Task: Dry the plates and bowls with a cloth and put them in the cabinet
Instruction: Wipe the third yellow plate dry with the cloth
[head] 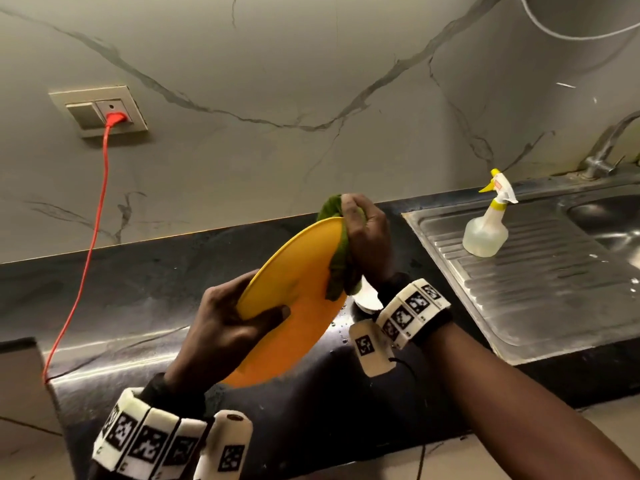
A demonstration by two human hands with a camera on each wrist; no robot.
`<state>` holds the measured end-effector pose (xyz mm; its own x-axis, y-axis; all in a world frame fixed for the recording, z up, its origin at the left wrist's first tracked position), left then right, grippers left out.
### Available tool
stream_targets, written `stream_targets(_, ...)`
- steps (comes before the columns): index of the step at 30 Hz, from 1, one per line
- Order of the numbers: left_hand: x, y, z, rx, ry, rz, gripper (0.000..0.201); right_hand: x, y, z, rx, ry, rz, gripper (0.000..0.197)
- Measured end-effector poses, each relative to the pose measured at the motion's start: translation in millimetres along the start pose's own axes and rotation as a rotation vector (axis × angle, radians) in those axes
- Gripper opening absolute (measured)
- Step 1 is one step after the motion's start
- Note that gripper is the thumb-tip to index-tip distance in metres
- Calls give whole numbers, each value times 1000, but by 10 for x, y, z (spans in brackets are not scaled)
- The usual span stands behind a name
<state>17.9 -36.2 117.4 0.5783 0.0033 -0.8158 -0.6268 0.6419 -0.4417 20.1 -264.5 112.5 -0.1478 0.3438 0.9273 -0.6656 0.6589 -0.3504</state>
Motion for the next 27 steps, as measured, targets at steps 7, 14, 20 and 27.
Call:
stream_targets(7,43,-68,-67,52,-8,31,48,753,299,-176,66,146,461,26)
stream_targets(14,67,-73,-33,-22,53,34,33,698,429,-280,-34,114,552,28)
stream_targets(20,13,11,30,-76,205,58,46,-376,-12,37,-128,-28,-281,38)
stream_targets(27,35,-30,-40,-172,280,32,61,-525,435,-81,-163,-104,-380,59)
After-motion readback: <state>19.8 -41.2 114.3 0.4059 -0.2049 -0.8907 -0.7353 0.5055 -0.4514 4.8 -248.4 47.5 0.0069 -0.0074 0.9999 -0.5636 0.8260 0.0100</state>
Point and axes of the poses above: each hand's wrist, its own y-axis away from the middle knuckle, its own z-axis out of the back of the hand, x = y × z, the point moved 8 cm from there along -y, towards the middle knuckle, and after that the axes turned 10 degrees about -z, right-handed, at the moved point
